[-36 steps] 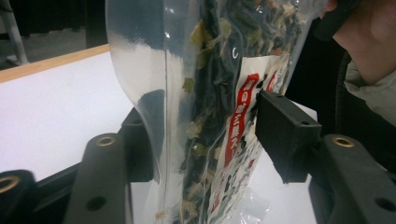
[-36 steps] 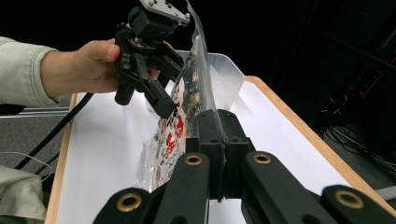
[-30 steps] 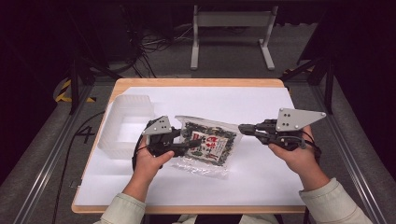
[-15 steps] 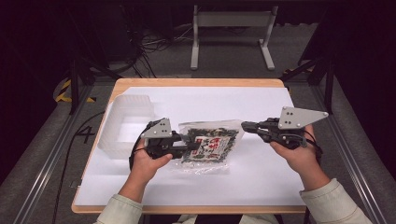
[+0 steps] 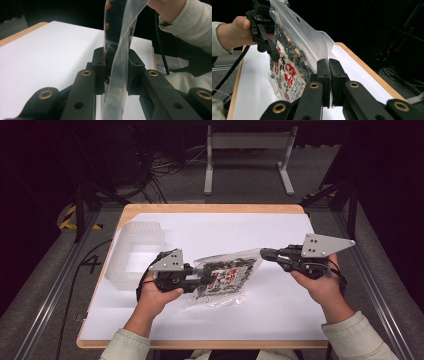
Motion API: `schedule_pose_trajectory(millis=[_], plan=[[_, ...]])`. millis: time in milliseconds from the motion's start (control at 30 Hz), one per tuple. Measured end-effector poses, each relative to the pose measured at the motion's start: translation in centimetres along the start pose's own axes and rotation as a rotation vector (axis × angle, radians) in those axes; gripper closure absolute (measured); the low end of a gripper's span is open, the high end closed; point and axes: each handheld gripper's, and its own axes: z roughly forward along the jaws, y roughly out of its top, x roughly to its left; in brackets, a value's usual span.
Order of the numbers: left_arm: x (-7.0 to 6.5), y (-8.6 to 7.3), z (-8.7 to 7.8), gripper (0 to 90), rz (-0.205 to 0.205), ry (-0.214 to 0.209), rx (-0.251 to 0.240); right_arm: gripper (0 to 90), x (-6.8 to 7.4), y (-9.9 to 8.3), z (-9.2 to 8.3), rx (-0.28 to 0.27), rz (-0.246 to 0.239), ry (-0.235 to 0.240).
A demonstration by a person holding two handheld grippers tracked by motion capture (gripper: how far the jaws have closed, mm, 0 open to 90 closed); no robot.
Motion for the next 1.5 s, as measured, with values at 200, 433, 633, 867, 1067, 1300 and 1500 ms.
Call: schedule_pose_trajectory(millis=[200, 433, 633, 867, 1067, 1300, 1500], plan=[[-0.5, 0.7, -0.2, 73.8, -0.005, -0.004, -0.004, 74.4, -0.1, 0.0, -0.5, -0.039, 0.024, -0.003], [-0.5, 1.3, -1.4, 73.8, -0.004, 0.03, -0.025, 67.6, -0.8, -0.1, -2.4, -0.092, 0.06, -0.04], [-0.8, 2.2, -2.5, 73.8, 0.001, 0.078, -0.064, 66.3, -1.0, -0.8, -3.8, -0.077, 0.08, -0.059], [-0.7, 3.0, -3.5, 73.8, -0.007, 0.145, -0.114, 66.9, -1.0, -3.0, -4.5, -0.058, 0.149, -0.071], [-0.6, 3.4, -4.5, 73.7, -0.022, 0.195, -0.145, 67.9, -0.9, -4.6, -4.5, -0.064, 0.198, -0.058], [-0.5, 3.5, -6.5, 73.7, -0.036, 0.282, -0.181, 68.0, -1.0, -5.6, -4.5, -0.07, 0.244, -0.053], [-0.1, 3.3, -7.8, 73.7, -0.047, 0.318, -0.202, 68.3, -0.9, -6.1, -4.4, -0.049, 0.249, -0.054]])
